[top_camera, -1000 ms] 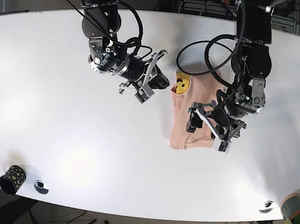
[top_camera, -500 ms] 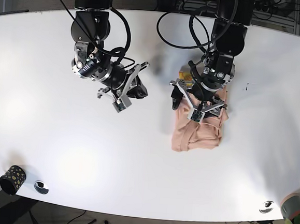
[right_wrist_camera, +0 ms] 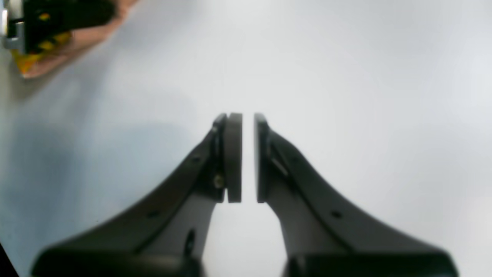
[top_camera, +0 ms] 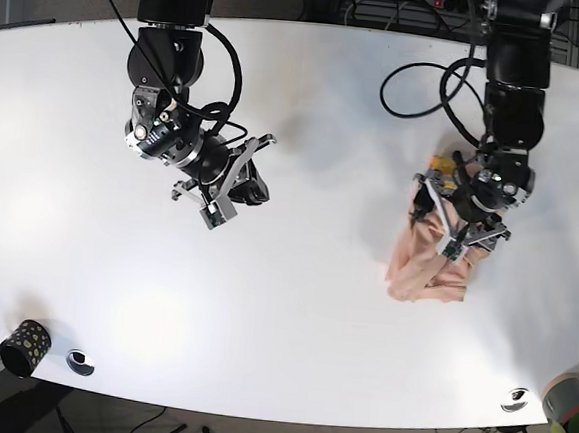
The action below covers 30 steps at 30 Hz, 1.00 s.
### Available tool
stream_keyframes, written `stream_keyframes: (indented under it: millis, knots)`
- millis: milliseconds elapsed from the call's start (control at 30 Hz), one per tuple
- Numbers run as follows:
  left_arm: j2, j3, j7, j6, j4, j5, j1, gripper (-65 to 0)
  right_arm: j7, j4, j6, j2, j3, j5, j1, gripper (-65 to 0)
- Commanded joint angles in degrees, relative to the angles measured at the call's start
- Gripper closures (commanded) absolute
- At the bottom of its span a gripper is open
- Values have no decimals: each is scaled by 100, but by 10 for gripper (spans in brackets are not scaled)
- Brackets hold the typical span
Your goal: Fold the T-shirt properly
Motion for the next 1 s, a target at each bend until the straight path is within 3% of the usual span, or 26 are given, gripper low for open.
stream_keyframes:
  millis: [0,167,333,867,967]
  knots:
    - [-553,-279,656,-252,-382,393,133,-468,151,313,38,11,15,104,85,-43]
    - [-1169,-868,621,-868,-1156,384,45,-465,151,577,38,11,-11,112,59,-43]
    - [-1740,-1219,603,-1184,-1868,384,-236,-465,151,568,38,11,7,112,68,-43]
    - [-3208,-1290,-1243,-1290,-3793,384,-210,-465,151,630,38,2,24,112,-3,-43]
    - [-3393,-1290,-1322,-1290,-3855,375,-210,-465,151,788,38,2,7,68,-38,-43]
